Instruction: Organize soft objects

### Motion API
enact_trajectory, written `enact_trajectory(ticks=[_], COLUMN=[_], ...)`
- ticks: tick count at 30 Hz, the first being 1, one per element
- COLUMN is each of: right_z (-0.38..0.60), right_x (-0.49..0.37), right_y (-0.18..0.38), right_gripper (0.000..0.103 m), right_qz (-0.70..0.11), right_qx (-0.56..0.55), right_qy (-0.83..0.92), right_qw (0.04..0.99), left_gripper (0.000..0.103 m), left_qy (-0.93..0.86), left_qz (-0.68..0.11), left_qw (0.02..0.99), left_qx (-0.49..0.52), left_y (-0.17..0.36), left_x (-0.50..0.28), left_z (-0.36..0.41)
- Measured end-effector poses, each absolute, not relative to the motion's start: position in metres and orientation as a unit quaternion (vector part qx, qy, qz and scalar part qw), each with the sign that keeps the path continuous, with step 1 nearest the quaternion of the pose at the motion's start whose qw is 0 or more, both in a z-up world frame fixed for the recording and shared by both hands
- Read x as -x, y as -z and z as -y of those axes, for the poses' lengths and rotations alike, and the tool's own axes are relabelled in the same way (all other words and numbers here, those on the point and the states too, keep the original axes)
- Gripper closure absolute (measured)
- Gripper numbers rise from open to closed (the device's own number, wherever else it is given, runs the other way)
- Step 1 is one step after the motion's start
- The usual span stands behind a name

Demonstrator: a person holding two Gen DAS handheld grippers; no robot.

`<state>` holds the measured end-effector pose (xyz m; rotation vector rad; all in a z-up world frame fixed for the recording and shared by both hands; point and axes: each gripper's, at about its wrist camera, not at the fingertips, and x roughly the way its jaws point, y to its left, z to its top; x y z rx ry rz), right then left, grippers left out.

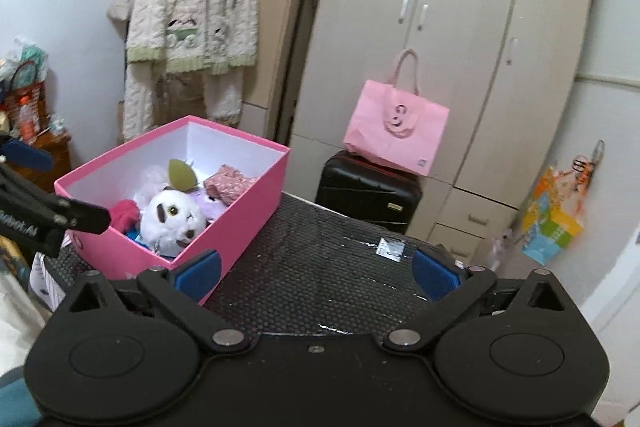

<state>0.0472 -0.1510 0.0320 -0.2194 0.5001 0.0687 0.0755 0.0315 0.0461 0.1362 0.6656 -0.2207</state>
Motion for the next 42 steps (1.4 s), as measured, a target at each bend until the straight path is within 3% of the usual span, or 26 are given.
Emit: enact_trajectory(ticks=[42], right_z=[0.177], right_x=[-0.01], right_y=[-0.003], right_gripper=[0.0], right_qz=[-0.292], right_qx=[-0.012], right_qy=[0.037], right_qw=[0.956], left_gripper=[0.002], left_qy=[0.083], left_qz=[-0.3], left_qw=[0.948], left_qx=[-0.068], left_y=[-0.017], left_x=[-0.044], left_z=[-0.008])
